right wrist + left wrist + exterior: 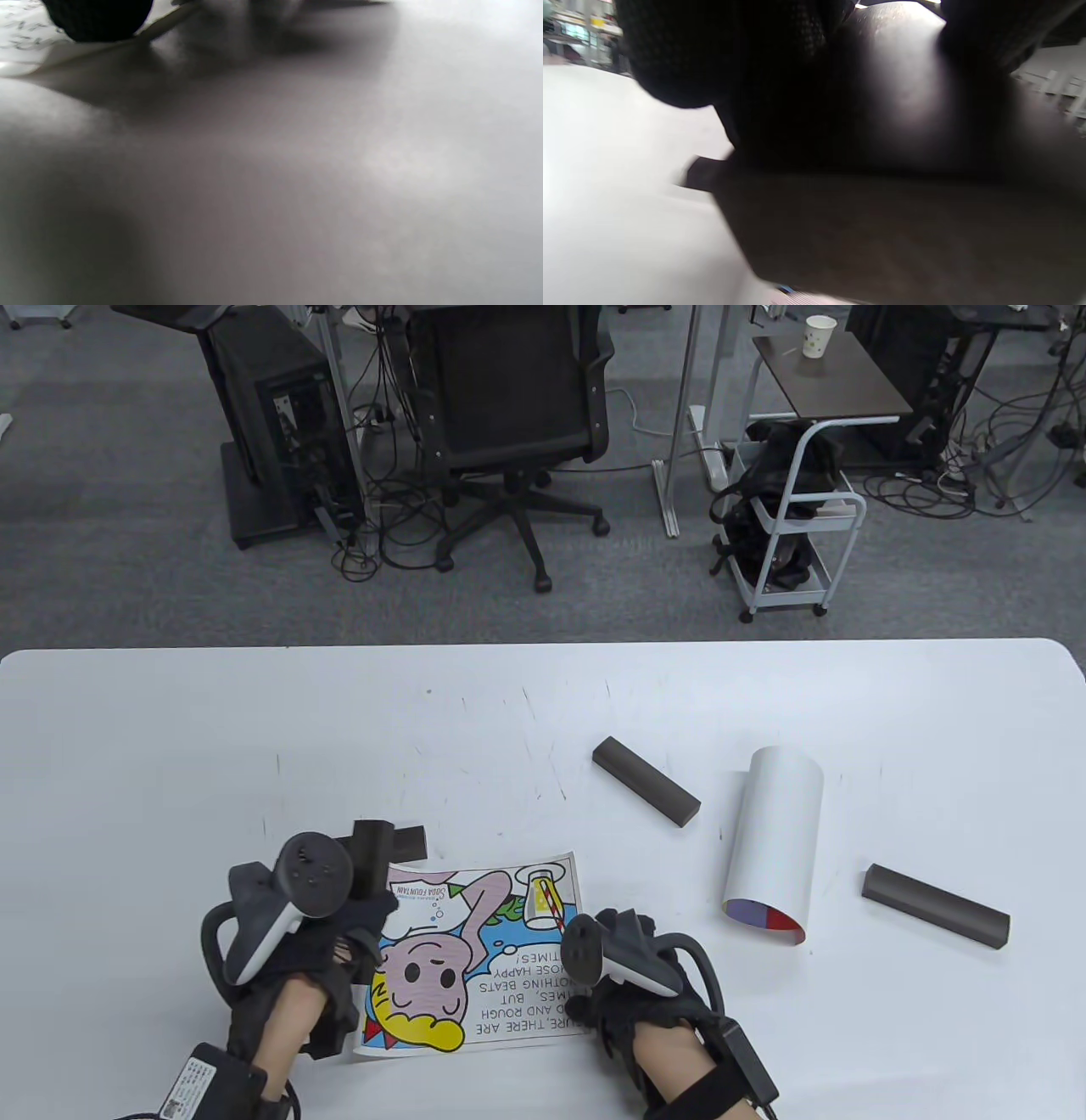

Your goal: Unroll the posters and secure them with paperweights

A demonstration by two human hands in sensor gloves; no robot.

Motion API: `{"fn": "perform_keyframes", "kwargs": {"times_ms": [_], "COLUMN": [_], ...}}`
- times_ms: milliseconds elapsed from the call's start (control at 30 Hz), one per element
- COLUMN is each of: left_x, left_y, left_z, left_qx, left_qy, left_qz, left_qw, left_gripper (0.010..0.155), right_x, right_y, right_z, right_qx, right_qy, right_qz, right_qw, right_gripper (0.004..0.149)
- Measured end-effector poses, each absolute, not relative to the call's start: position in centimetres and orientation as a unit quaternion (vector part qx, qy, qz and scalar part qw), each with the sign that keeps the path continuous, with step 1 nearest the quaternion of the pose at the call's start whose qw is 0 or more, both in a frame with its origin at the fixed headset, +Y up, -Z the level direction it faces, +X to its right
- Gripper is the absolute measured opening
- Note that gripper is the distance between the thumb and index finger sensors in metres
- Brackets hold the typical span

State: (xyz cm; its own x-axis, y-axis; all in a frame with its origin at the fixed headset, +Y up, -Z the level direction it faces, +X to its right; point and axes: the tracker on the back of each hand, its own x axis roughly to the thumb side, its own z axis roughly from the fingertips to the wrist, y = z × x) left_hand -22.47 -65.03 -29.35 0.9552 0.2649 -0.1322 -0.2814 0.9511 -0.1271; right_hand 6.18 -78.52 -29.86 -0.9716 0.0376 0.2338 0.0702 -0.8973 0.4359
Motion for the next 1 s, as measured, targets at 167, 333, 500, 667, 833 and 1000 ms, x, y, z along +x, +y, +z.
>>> {"fn": "perform_keyframes", "kwargs": {"times_ms": [167, 333, 500, 667, 833, 1000], "left_x": [-18.8, -19.5, -21.9, -23.5, -24.6, -25.4], "left_y": [-68.2, -71.4, -73.5, -74.7, -75.6, -76.0], "left_z": [-29.8, -29.9, -30.3, -30.7, -31.3, -31.6], "left_qx": [-0.131, -0.174, -0.196, -0.206, -0.215, -0.211], "left_qy": [0.031, 0.057, 0.105, 0.141, 0.169, 0.187], "left_qz": [0.094, 0.053, 0.020, -0.006, -0.021, -0.049], "left_qw": [0.986, 0.982, 0.975, 0.968, 0.962, 0.958], "left_gripper": [0.072, 0.073, 0.073, 0.073, 0.073, 0.073], "right_x": [6.2, 6.2, 6.1, 6.1, 6.1, 6.1], "right_y": [-78.5, -78.6, -78.6, -78.6, -78.6, -78.6], "right_z": [-29.9, -29.8, -29.8, -29.8, -29.8, -29.8], "right_qx": [-0.118, -0.118, -0.119, -0.120, -0.120, -0.120], "right_qy": [-0.226, -0.227, -0.228, -0.228, -0.228, -0.227], "right_qz": [-0.967, -0.967, -0.966, -0.966, -0.966, -0.966], "right_qw": [0.008, 0.008, 0.009, 0.009, 0.008, 0.007], "right_gripper": [0.073, 0.074, 0.073, 0.074, 0.074, 0.073]}}
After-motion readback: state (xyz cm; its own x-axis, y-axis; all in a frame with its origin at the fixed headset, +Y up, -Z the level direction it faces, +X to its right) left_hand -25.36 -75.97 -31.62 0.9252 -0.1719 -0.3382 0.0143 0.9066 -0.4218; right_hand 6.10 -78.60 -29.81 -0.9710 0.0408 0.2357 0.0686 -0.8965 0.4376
